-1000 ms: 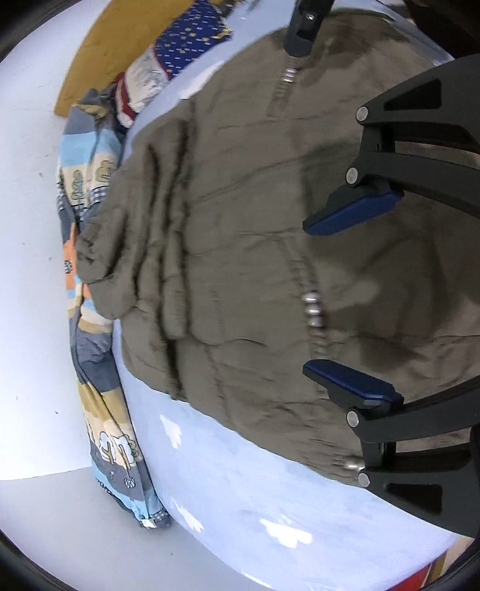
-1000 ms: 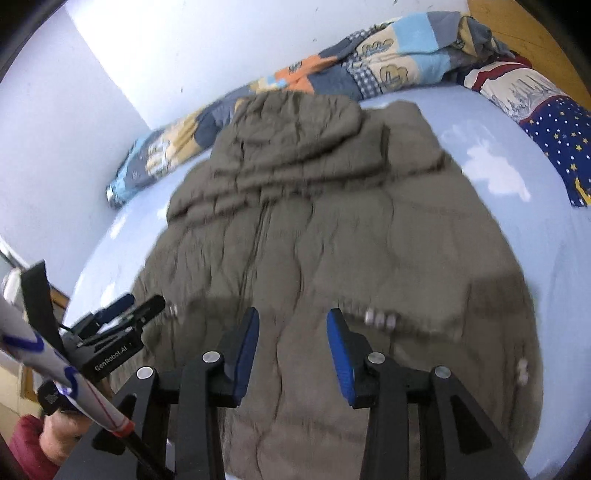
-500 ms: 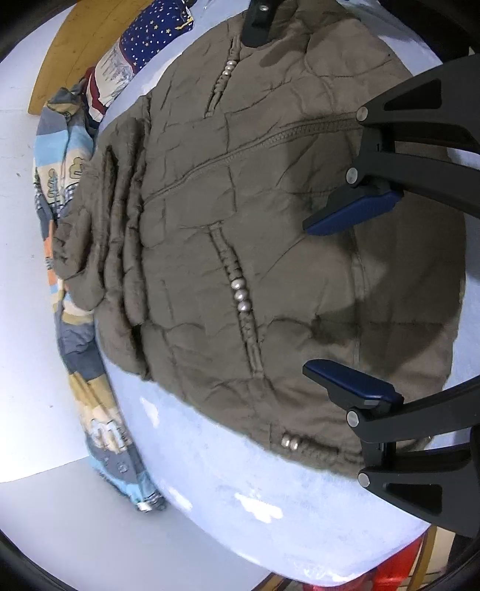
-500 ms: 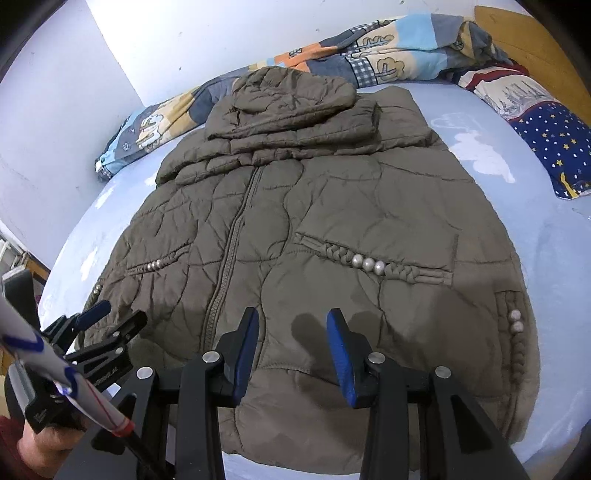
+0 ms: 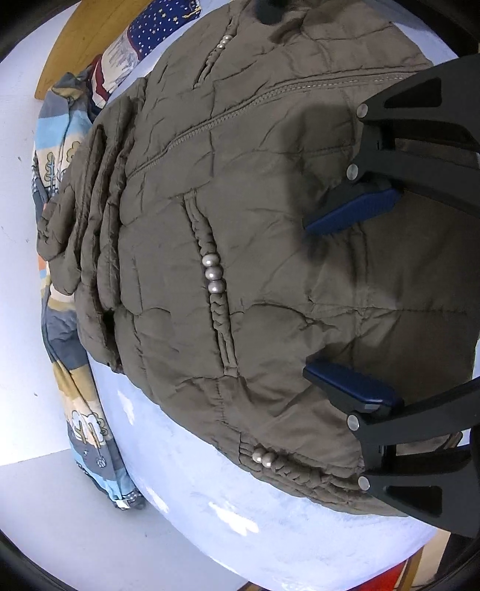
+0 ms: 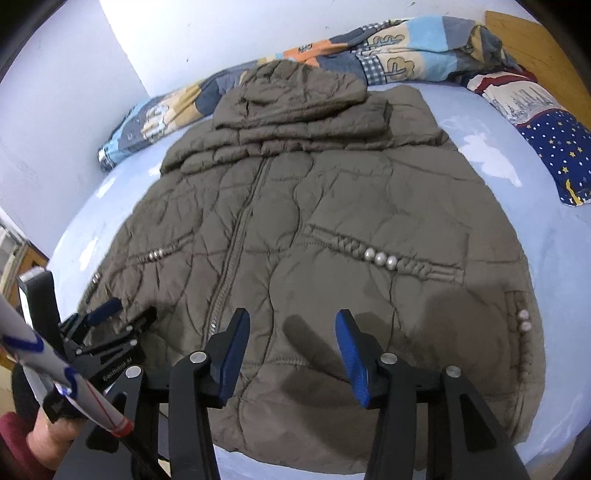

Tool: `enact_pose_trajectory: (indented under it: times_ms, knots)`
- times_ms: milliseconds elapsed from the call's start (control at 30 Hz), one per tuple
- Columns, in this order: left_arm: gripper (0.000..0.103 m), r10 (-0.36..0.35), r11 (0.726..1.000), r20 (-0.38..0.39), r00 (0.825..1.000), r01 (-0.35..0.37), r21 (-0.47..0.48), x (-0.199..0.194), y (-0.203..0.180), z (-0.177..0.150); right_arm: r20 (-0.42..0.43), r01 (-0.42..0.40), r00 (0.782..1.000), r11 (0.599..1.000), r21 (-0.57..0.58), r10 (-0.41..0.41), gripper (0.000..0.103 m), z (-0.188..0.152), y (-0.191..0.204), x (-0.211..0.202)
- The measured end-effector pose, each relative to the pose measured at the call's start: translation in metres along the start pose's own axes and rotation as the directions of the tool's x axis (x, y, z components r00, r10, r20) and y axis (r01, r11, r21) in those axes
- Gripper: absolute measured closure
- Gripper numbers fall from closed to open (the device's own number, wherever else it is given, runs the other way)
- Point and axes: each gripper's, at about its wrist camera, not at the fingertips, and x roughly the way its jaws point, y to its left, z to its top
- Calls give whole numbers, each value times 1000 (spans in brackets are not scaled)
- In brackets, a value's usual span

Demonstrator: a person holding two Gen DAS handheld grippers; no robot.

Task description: Fold large clothes

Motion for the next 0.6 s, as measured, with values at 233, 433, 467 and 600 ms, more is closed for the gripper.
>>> enact_pose_trajectory:
  times_ms: [233, 433, 467, 600]
  knots:
    - [25, -11, 999, -25, 1000, 10, -34, 8, 1, 3, -59, 36, 998, 999, -26, -37, 50, -9, 0, 21]
    - [25, -7, 1000, -30, 1000, 6, -25, 8, 0, 3, -78, 53, 995, 998, -44, -56, 50, -13, 3, 27]
    - [25, -5, 1000, -32, 999, 4, -22, 8, 0, 3, -80, 53, 995, 998, -45, -56, 50, -14, 3, 27]
    - [25, -3, 1000, -30, 1000, 2, -17, 8, -1, 3, -85, 49, 995, 998, -43, -52, 50, -17, 1, 27]
